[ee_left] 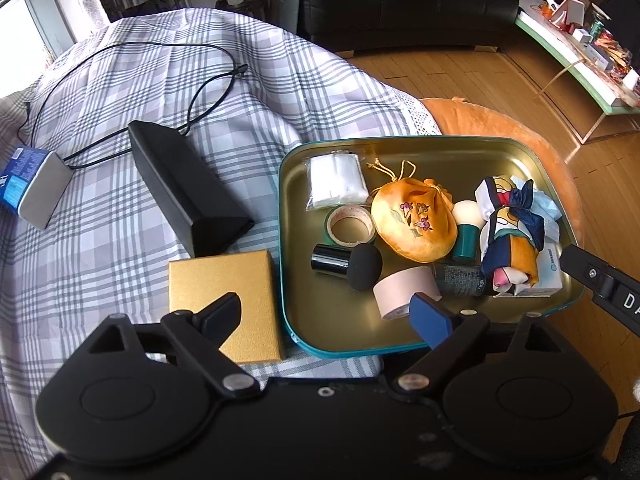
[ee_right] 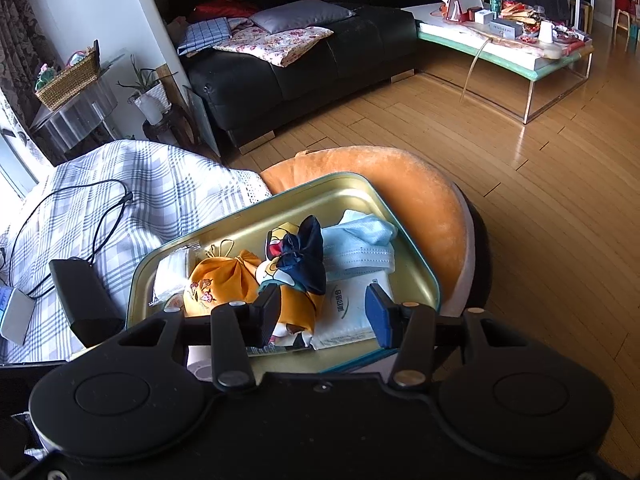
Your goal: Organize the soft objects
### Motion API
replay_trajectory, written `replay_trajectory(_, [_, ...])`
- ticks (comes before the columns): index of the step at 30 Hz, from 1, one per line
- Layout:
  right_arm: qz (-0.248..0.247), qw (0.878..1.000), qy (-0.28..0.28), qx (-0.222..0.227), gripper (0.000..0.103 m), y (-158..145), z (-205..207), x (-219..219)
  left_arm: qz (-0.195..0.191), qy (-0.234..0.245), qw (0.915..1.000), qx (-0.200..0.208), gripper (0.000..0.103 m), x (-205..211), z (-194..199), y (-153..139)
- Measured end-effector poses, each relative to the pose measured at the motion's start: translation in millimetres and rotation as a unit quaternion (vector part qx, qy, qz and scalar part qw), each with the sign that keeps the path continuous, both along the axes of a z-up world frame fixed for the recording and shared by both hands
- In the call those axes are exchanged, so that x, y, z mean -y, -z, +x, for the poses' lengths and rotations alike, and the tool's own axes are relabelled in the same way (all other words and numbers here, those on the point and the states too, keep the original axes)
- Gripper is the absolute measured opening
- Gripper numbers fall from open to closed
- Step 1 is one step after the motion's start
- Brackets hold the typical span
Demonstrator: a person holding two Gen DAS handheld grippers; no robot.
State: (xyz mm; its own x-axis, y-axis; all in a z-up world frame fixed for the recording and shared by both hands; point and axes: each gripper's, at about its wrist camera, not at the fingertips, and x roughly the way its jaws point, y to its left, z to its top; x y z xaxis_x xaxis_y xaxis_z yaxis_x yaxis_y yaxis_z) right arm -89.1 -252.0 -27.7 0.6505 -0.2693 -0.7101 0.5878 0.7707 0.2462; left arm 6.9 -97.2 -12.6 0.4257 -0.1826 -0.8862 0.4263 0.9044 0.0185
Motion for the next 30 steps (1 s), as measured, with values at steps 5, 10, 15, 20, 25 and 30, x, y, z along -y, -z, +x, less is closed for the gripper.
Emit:
replay_trajectory(5, [-0.018, 1.000, -0.010, -0.004, 0.051, -3.8, -1.4, -5.3, 0.010, -0.020, 0.9997, 0.010, 0.093, -4.8, -6.9, -0.9])
replay_trajectory(10, [-0.016, 1.000, -0.026, -0.004, 0.052, -4.7, -2.2, -8.5, 0.018, -0.039, 0.9989, 0.019, 0.095, -8.4, -13.4, -2.6])
replay_trajectory(15, [-0.020, 0.999, -0.040, -0.008, 0.053, -6.7, -4.6, -11.9, 0.013, -0.051, 0.9983, 0.028, 0.098, -10.4, -21.9, -4.8])
replay_trajectory(20, [-0.018, 0.999, -0.040, -0.005, 0.057, -9.1, -8.4, -12.3, 0.009, -0.059, 0.9971, 0.048, 0.102, -7.9, -31.7, -10.7])
replay_trajectory(25, [-0.019, 0.999, -0.039, -0.006, 0.057, -8.7, -12.4, -12.2, 0.012, -0.060, 0.9962, 0.063, 0.103, -3.3, -39.6, -14.1])
replay_trajectory(30, [-0.025, 0.999, -0.041, -0.009, 0.058, -8.7, -16.9, -13.2, 0.022, -0.060, 0.9954, 0.071, 0.103, -2.4, -45.8, -14.1])
